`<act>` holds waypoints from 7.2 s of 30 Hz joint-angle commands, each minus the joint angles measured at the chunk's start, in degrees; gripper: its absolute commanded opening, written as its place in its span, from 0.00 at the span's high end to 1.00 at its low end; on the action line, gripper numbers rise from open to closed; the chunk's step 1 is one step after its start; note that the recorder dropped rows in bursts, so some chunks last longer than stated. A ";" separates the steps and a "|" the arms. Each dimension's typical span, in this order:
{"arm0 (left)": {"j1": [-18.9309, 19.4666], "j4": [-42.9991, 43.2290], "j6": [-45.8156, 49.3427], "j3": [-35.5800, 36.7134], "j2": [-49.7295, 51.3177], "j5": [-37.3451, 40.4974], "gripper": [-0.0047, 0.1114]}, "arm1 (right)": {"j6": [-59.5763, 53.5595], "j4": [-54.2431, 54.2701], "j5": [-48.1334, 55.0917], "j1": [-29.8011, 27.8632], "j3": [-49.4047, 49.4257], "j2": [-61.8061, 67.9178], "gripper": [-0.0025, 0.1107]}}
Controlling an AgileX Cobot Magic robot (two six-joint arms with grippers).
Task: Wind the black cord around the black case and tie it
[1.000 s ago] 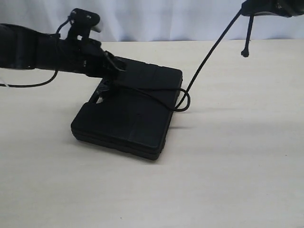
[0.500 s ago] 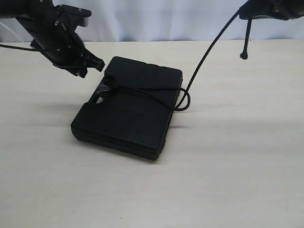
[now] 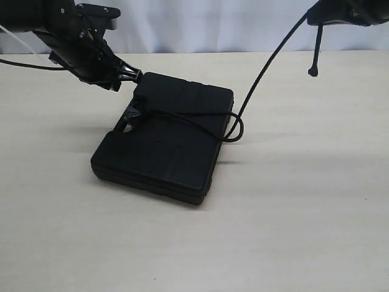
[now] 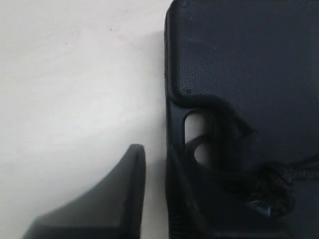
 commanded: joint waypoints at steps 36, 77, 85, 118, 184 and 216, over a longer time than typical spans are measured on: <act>10.71 -3.15 -5.59 6.65 4.04 6.06 0.96 | 4.20 -16.52 -11.21 -16.59 7.46 0.44 0.94; 10.84 -3.43 -4.07 6.65 4.04 1.45 0.68 | 21.44 -40.22 -24.91 -18.96 12.84 14.50 0.94; 10.63 -4.16 -4.07 6.65 4.04 1.59 0.67 | 21.70 -40.22 -25.05 -18.96 12.84 14.50 0.94; 6.49 -2.28 -1.27 -1.87 -14.38 27.50 0.96 | 23.55 -38.55 3.42 -4.40 3.13 4.35 0.94; -7.75 -1.84 4.49 59.27 -74.07 -53.21 0.96 | 21.77 -17.70 -61.16 2.39 76.11 -74.83 0.94; -7.75 -1.96 4.49 59.27 -74.43 -52.18 0.96 | 30.70 -38.10 -41.85 2.87 76.11 -87.32 0.94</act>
